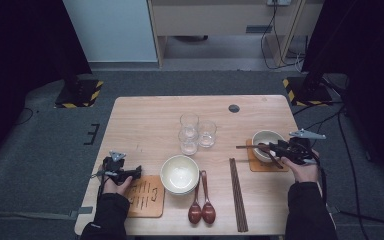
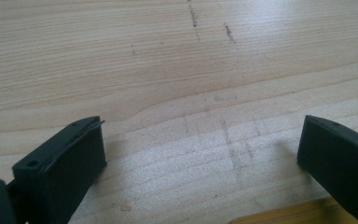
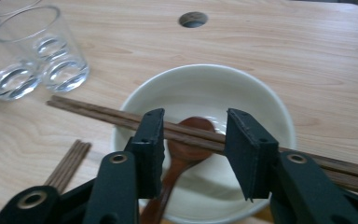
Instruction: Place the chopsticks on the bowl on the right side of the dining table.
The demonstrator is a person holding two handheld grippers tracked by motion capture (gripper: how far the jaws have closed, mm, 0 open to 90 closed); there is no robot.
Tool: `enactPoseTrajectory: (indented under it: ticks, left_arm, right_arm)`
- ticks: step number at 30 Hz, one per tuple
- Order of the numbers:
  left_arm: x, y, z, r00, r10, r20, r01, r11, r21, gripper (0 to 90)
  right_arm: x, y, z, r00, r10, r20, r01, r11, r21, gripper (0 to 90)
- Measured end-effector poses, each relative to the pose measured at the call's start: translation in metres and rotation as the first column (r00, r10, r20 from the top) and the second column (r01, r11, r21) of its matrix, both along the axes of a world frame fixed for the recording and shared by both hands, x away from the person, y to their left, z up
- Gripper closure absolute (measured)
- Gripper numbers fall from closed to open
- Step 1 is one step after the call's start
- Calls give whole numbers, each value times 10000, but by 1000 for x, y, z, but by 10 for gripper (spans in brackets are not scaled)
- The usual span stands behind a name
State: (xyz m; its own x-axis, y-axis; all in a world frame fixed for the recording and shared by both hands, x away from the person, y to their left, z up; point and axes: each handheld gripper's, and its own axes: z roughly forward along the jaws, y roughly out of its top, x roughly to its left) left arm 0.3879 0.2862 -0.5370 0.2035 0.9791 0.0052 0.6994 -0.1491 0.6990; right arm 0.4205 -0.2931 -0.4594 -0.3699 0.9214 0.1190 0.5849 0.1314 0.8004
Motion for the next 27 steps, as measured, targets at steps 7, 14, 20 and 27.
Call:
enactPoseTrajectory:
  ticks: [7, 14, 20, 27]
  left_arm:
    - [0, 0, 0, 10000, 1, 0, -1, 10000, -2, 0]
    - [0, 0, 0, 10000, -1, -1, 1, 10000, 0, 0]
    - [0, 0, 0, 10000, 0, -1, 0, 10000, 0, 0]
    - [0, 0, 0, 10000, -2, -1, 2, 10000, 0, 0]
  right_arm:
    - [2, 8, -4, 9979, 529, -369, -532, 9986, -72, 684]
    - [5, 7, -7, 9979, 494, -429, -500, 9987, -127, 686]
    - [6, 7, -7, 9981, 455, -412, -459, 9989, -77, 680]
    - [4, 3, -2, 9994, 330, -112, -329, 9994, 146, 636]
